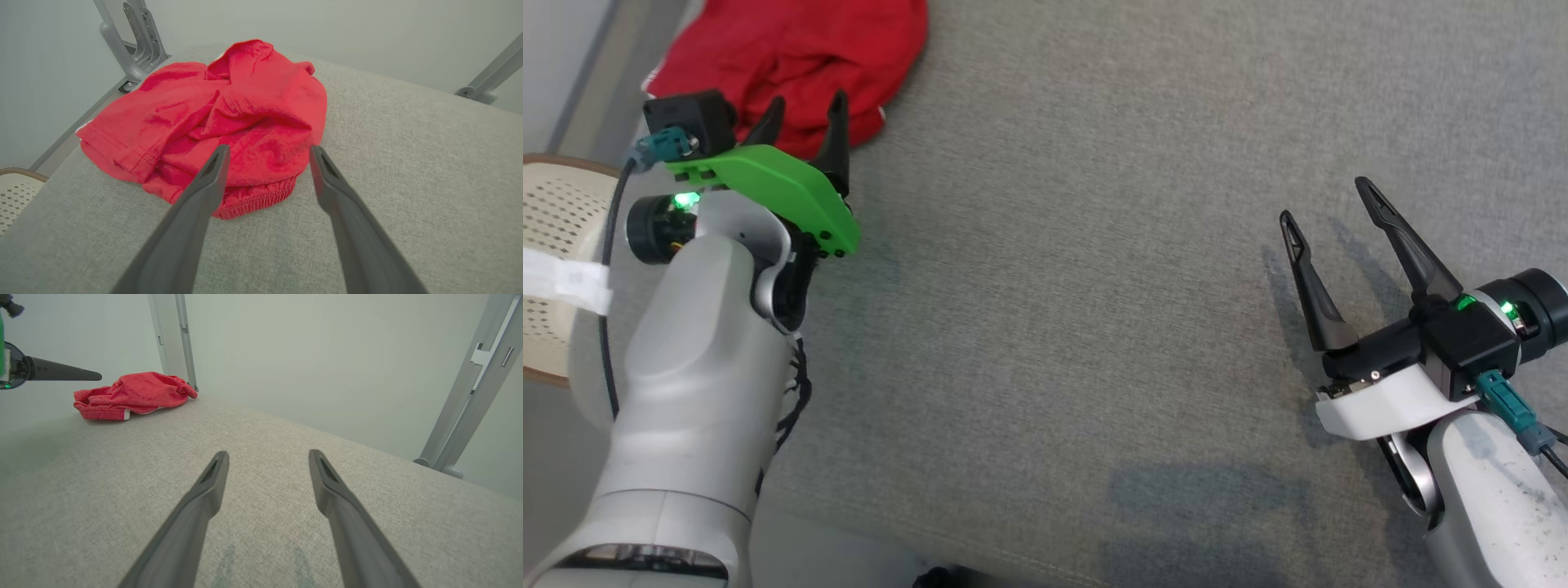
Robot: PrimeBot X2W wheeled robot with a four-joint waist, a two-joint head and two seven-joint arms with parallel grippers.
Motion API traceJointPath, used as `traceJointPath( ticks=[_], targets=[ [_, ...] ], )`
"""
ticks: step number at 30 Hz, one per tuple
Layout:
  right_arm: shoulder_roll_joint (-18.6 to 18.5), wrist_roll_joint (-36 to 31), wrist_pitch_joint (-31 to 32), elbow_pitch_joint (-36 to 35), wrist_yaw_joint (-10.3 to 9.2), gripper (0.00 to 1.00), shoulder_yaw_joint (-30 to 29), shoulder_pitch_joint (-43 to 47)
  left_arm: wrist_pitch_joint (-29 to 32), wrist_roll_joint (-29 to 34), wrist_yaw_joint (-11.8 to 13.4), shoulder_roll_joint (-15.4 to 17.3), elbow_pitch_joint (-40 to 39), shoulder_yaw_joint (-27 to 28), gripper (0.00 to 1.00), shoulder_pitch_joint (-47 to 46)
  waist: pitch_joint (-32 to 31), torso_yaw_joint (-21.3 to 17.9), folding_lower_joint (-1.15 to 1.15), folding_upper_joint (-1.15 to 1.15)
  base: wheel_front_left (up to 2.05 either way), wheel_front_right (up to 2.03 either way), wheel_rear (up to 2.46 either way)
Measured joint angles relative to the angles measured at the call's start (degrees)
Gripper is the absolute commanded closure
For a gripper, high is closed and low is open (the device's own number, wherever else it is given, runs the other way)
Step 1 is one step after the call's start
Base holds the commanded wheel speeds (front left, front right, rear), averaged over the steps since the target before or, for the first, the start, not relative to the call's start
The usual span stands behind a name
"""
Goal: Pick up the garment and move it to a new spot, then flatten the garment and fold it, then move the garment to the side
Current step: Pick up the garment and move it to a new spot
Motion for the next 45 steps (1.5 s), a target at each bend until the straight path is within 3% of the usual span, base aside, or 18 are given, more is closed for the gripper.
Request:
traceJointPath(
  ticks=[5, 6, 8, 15, 19, 24, 29, 34, 38, 41, 45],
  targets=[
    [0.2, 0.5, 0.0, 0.1, 0.00, 0.00, 0.8, -1.2, 5.2, -0.4, 0.8, 2.5, 9.3, 0.6, 0.00, -5.4, 6.1, -3.4, 0.01, 0.00, 0.00, 0.00, 0.00],
    [0.6, 0.6, 0.0, 0.0, 0.01, 0.00, 0.9, -1.5, 5.9, -0.9, 0.9, 2.8, 10.4, 0.9, 0.08, -6.5, 7.0, -4.4, 0.01, 0.00, 0.00, 0.00, 0.00],
    [1.5, 1.0, -0.2, -0.1, 0.01, 0.00, 1.1, -2.1, 6.4, -1.4, 0.9, 3.7, 11.7, 0.9, 1.00, -7.9, 8.2, -6.1, 0.00, 0.00, 0.00, 0.00, 0.00],
    [4.4, 1.6, -0.2, 1.0, 0.01, 0.00, 1.4, -2.2, 3.7, -0.2, 0.8, 7.0, 11.4, -1.4, 1.00, -8.5, 9.0, -11.0, 0.00, 0.00, 0.00, 0.00, 0.00],
    [6.4, 2.0, -0.2, 2.4, 0.00, 0.00, 1.2, -0.1, 2.4, -0.5, 0.3, 6.7, 7.2, -3.9, 1.00, -5.7, 6.6, -12.3, 0.00, 0.00, 0.00, 0.00, 0.00],
    [8.4, 2.8, -0.1, 3.7, 0.00, 0.00, 1.0, 3.7, 4.0, -4.2, 0.0, 6.9, -5.7, -8.4, 1.00, 2.6, 1.7, -13.6, 0.00, 0.00, 0.00, 0.00, 0.00],
    [9.7, 3.2, -0.1, 4.0, 0.00, 0.00, 0.3, 7.7, 9.4, -6.9, 0.3, 8.8, -26.4, -11.4, 1.00, 14.0, -4.3, -15.1, 0.00, 0.00, 0.00, 0.00, 0.00],
    [10.3, 3.3, -0.1, 3.9, 0.00, 0.00, -0.4, 10.8, 17.3, -8.9, 5.5, 9.1, -53.0, -14.6, 1.00, 26.9, -9.8, -17.4, 0.00, 0.00, 0.00, 0.00, 0.00],
    [10.6, 3.3, -0.1, 3.8, 0.00, 0.00, -0.3, 11.8, 22.1, -8.8, 9.8, 9.8, -68.3, -17.0, 1.00, 33.2, -12.3, -20.3, 0.00, 0.00, 0.00, 0.00, 0.00],
    [10.8, 3.3, -0.1, 3.7, 0.00, 0.00, -0.6, 12.1, 24.5, -9.0, 11.9, 9.9, -74.8, -18.4, 1.00, 35.8, -13.5, -22.9, 0.00, 0.00, 0.00, 0.00, 0.00],
    [11.0, 3.4, -0.1, 3.7, 0.00, 0.00, -0.9, 12.1, 26.4, -10.0, 13.5, 9.8, -74.6, -18.9, 1.00, 37.6, -14.2, -26.1, 0.00, 0.00, 0.00, 0.00, 0.00]
  ],
)
